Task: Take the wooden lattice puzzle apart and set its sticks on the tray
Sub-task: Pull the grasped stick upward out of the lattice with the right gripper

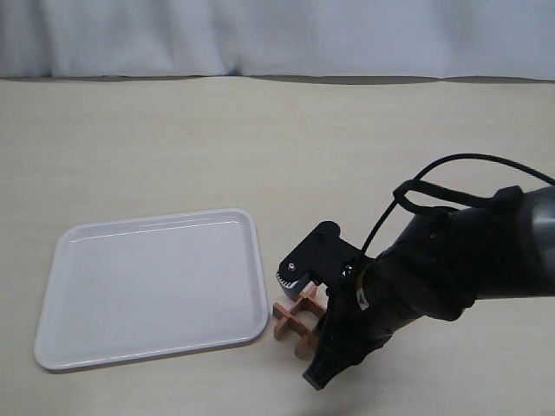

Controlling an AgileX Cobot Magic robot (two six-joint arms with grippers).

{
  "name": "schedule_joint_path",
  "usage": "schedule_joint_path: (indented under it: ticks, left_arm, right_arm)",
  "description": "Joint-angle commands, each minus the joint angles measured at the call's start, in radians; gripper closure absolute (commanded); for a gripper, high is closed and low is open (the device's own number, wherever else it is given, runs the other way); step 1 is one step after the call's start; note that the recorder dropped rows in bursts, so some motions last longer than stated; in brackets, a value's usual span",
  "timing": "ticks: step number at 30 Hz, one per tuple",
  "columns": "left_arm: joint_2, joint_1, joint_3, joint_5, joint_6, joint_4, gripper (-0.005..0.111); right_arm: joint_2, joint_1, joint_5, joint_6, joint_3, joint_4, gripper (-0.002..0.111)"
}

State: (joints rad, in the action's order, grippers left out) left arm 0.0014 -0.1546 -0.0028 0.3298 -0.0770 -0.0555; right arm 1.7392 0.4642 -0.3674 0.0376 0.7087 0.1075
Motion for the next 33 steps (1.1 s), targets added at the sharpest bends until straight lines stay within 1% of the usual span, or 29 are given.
schedule_joint_path:
  ticks: [1,3,12,20,25,29,33]
  left_arm:
    - [-0.001,-0.001,0.003,-0.007,-0.007,0.003,0.107]
    - [-0.001,-0.001,0.003,-0.007,-0.007,0.003,0.107]
    - [-0.001,-0.001,0.003,-0.009,-0.007,0.003,0.107]
    - [-0.001,-0.001,0.003,-0.009,-0.007,0.003,0.107]
    - [-0.001,-0.001,0.003,-0.009,-0.007,0.003,0.107]
    - [-0.001,-0.001,0.003,-0.009,-0.007,0.003,0.107]
    - [-0.001,-0.001,0.003,-0.009,-0.007,0.003,0.107]
  right_arm:
    - [0.010,0.001,0.030,0.000,-0.003,0.015,0.089]
    - [0.010,0.001,0.031,0.000,-0.003,0.039,0.104]
    - [-0.013,0.001,0.006,0.000,0.001,0.047,0.104]
    - [-0.145,0.001,-0.081,0.000,0.001,0.046,0.104]
    - [-0.248,0.004,-0.098,0.004,0.003,0.022,0.104]
    - [-0.282,0.004,-0.026,0.010,0.027,-0.083,0.104]
    - [-0.225,0.004,0.064,0.003,0.070,-0.181,0.104]
